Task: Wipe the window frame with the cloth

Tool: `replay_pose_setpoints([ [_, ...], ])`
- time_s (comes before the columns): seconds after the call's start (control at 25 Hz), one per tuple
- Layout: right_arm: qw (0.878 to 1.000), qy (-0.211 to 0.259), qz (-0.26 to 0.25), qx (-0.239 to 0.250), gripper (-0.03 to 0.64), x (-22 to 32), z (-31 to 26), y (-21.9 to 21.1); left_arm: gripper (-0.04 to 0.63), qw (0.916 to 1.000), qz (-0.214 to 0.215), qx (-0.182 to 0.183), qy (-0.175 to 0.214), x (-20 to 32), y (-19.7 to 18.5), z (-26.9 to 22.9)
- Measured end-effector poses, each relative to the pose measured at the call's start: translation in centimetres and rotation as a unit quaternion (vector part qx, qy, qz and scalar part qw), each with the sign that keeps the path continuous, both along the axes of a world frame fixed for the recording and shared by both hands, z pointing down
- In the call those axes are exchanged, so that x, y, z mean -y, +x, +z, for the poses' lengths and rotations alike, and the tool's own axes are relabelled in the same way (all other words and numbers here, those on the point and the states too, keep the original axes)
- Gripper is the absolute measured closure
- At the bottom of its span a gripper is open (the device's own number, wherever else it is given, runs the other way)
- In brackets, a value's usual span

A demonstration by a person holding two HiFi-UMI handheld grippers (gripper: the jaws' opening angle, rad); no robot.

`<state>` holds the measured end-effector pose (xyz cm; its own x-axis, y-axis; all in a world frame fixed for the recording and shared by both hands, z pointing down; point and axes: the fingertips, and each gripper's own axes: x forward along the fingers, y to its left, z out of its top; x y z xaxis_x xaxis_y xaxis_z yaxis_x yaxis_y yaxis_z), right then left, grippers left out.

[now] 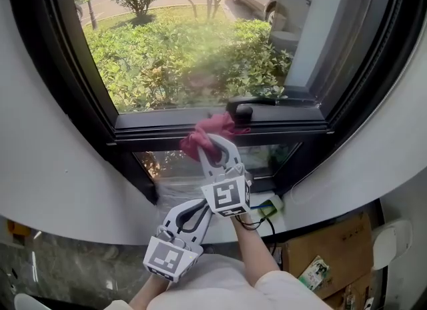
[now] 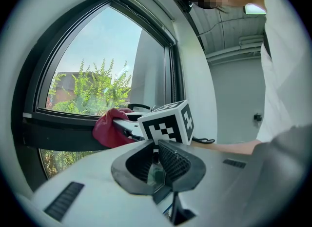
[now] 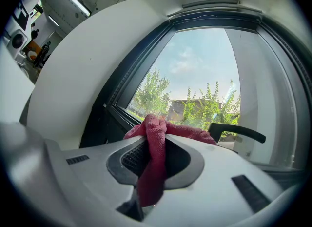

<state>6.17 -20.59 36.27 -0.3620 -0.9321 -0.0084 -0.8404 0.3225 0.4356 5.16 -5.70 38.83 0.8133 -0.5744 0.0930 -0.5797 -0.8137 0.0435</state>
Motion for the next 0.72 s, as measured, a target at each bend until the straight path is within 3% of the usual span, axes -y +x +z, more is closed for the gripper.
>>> replay_pose_setpoints([
  [0.72, 1.0, 0.002, 0.009, 0.006, 0.545, -0.4, 0.0, 2.6, 0.554, 0.9996, 0.026, 0.004, 0.001, -0.5, 2.5, 0.0],
])
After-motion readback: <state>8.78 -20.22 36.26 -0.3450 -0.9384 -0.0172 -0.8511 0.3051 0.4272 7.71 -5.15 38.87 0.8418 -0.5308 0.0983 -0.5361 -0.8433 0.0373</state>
